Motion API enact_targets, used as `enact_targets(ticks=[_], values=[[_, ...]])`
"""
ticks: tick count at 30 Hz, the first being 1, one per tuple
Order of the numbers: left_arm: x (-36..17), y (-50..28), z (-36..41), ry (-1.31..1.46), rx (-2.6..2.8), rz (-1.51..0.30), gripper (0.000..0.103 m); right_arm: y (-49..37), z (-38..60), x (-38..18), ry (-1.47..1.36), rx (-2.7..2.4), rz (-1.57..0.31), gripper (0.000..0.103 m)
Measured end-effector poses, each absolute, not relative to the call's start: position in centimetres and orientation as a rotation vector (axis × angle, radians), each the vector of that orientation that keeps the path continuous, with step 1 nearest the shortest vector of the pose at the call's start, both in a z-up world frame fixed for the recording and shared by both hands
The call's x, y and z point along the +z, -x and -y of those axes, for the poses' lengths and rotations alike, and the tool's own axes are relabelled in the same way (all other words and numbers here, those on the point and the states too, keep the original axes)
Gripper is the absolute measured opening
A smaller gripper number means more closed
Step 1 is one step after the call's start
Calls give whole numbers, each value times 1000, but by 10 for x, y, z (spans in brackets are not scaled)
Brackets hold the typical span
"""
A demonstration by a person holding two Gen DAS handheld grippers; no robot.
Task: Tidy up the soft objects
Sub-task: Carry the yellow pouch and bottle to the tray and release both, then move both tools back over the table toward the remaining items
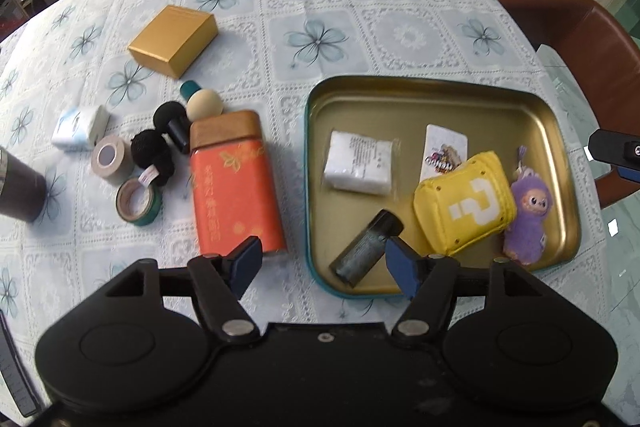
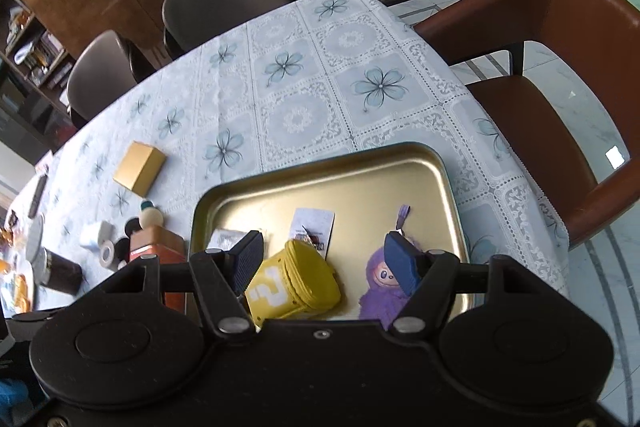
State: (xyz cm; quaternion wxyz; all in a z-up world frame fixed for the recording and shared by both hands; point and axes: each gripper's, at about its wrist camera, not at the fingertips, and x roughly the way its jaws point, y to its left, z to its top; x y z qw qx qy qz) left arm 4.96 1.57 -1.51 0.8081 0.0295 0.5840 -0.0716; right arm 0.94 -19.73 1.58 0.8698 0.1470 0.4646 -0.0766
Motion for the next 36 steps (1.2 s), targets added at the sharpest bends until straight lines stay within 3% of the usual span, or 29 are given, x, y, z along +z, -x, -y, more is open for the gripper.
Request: enact_targets(ticks=[16, 36], values=[[-23, -27, -91, -51, -53, -1258, 74, -15, 136, -1, -192, -187, -1061, 65], [-57, -17, -295, -11, 136, -1314, 80, -46, -53, -31, -61, -48, -1147, 65]])
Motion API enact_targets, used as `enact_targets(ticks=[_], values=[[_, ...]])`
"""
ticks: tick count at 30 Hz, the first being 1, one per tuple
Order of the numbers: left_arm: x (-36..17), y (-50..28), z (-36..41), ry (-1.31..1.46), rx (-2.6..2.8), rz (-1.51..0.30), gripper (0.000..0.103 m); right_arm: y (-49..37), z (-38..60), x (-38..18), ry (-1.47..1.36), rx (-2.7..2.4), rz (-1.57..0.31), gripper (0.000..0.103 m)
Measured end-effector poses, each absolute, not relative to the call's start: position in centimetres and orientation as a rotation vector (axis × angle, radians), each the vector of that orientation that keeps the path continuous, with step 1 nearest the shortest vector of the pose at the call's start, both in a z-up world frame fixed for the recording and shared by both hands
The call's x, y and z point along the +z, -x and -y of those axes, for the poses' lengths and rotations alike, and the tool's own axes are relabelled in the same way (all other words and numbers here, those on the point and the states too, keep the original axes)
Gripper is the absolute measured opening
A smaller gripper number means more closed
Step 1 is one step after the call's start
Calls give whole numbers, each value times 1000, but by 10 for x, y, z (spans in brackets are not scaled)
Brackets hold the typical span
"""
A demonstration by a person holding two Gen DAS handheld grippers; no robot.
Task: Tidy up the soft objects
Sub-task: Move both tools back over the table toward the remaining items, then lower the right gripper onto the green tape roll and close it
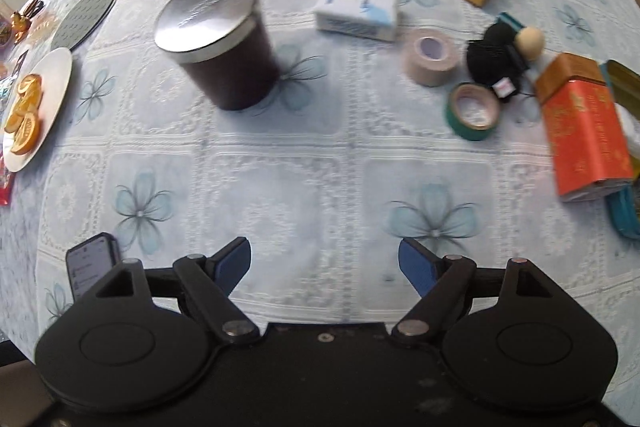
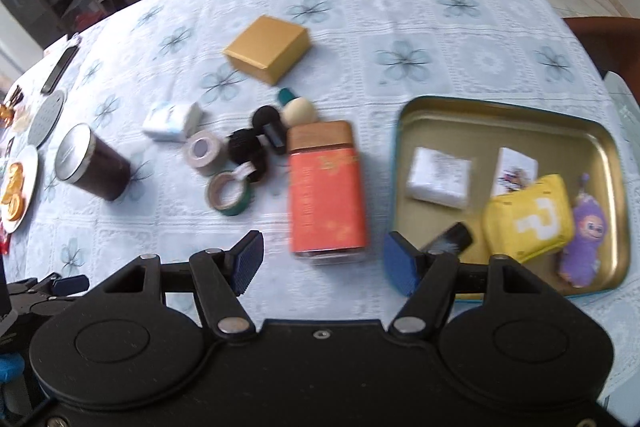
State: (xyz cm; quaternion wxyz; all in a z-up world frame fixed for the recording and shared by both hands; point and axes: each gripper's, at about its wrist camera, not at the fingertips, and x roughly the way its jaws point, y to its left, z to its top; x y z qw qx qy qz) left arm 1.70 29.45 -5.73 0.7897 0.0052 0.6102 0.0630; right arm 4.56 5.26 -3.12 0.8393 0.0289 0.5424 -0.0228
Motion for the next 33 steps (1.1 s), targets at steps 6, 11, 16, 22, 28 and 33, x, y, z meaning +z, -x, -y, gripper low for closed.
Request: enact_targets(ticks=[6, 11, 16, 22, 28, 33], values=[[-68, -25, -326, -8, 136, -1339, 81, -49, -97, -47, -45, 1, -1190, 65], [-76, -34, -338, 1, 112, -1348, 81, -56, -116, -58, -37, 14, -1225, 65], [-82, -47, -341, 18, 98, -1353, 81, -75, -117, -58, -49, 23, -1213, 64], [-91, -59, -339, -8, 91, -1354, 81, -121, -104, -58, -49, -5, -1146, 64], [-103, -65, -342, -8, 84, -1364, 81, -179, -81, -76, -88, -85, -1083, 59], [-111, -65, -345, 9, 87, -1364, 84, -215, -66, -105, -132, -155, -1095, 52]])
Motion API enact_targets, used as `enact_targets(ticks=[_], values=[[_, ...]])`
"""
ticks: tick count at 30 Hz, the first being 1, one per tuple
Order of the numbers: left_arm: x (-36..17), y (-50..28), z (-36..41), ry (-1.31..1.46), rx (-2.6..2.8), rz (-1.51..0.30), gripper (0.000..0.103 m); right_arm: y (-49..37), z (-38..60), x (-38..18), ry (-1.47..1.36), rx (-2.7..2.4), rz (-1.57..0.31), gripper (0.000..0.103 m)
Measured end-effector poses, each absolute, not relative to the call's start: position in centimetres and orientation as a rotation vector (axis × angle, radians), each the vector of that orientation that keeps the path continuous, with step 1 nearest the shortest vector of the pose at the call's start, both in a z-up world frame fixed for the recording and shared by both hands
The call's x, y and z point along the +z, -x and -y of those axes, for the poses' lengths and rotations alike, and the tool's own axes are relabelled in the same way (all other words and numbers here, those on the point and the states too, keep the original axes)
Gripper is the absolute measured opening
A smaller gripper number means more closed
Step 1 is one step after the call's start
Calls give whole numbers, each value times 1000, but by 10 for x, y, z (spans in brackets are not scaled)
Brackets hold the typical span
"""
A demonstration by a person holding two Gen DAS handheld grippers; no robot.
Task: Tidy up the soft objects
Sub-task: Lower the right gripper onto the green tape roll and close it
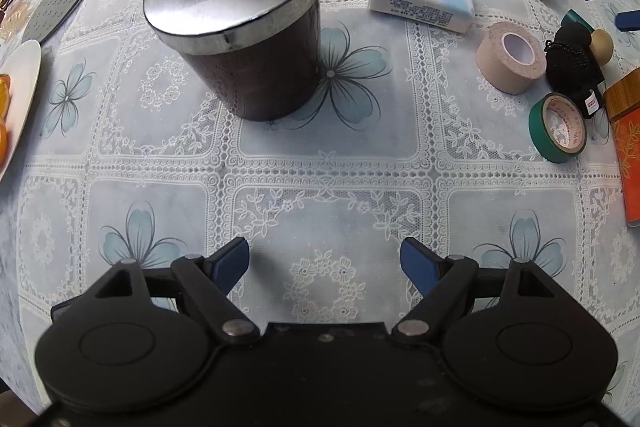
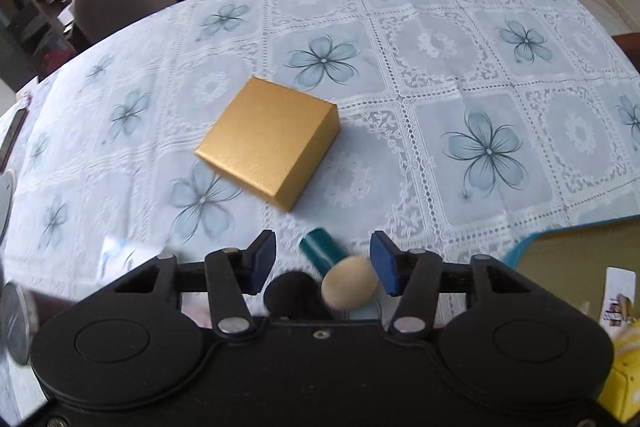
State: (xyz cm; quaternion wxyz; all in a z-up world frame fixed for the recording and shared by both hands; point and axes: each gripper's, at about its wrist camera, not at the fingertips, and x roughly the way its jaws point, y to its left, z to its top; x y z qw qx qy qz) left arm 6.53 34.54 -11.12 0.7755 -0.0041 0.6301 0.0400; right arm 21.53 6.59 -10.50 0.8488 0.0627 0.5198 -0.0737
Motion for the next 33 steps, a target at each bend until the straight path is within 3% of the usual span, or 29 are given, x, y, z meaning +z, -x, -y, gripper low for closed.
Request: enact_targets(ticks=[8, 18, 21, 24, 33], values=[[-120, -63, -361, 55, 116, -1357, 103, -215, -93, -128, 4, -158, -1122, 53], [-121, -60, -368, 67, 102, -1340, 103, -177, -153, -128, 128, 80, -1192, 54], [-121, -58, -368, 65, 100, -1339, 103, -174, -161, -120, 112, 178, -1210, 48], [-119, -56, -364, 67, 104, -1335, 103, -187, -165, -108, 73, 158, -1133, 54], [-121, -54, -364, 73, 109, -1328, 103, -259, -192, -141, -11, 129, -1140, 54]])
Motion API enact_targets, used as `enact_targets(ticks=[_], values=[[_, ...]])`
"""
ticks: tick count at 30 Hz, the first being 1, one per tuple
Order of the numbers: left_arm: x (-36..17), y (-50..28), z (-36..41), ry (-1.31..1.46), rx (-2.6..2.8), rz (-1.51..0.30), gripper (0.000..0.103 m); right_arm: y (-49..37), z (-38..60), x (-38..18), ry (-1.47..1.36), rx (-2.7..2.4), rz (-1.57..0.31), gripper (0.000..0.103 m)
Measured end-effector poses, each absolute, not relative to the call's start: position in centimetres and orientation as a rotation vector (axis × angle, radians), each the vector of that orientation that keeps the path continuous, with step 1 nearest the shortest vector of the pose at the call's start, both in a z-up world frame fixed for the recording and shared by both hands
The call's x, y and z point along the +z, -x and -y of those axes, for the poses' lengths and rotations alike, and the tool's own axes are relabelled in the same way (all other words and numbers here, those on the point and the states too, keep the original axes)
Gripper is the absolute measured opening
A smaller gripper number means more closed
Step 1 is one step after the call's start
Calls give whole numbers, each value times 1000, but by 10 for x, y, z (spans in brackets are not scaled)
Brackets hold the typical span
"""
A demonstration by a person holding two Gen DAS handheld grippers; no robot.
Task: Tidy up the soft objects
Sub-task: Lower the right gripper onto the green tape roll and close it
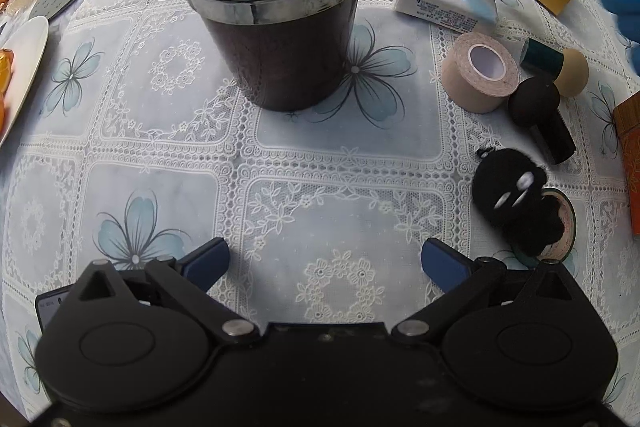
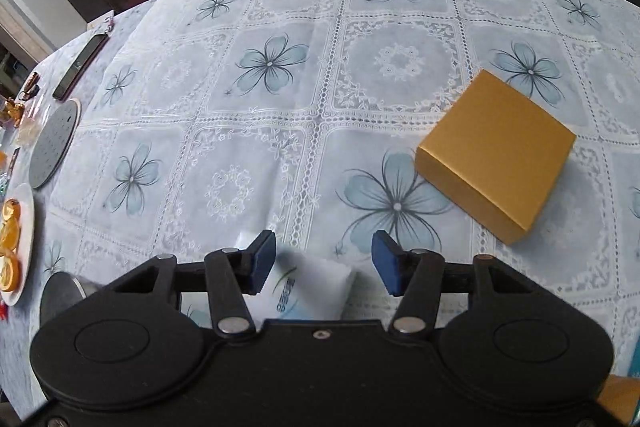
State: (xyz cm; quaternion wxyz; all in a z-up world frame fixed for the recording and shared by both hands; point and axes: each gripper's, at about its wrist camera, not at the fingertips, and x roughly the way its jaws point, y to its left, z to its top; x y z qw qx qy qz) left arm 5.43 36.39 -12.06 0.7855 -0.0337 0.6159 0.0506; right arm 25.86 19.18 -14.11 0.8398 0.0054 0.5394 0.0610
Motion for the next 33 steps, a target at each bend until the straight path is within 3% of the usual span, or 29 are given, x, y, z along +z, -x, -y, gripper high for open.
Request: enact_targets(ticks=[17, 24, 33], values=[[-114, -15, -369, 63, 77, -1295, 102, -177, -220, -141, 128, 443, -1295, 51], [-108, -8, -375, 73, 83, -1269, 102, -133, -180, -111, 43, 322, -1207, 51], [-104, -6, -373, 37, 86, -1260, 101, -94, -151, -141, -31, 141, -1276, 51]])
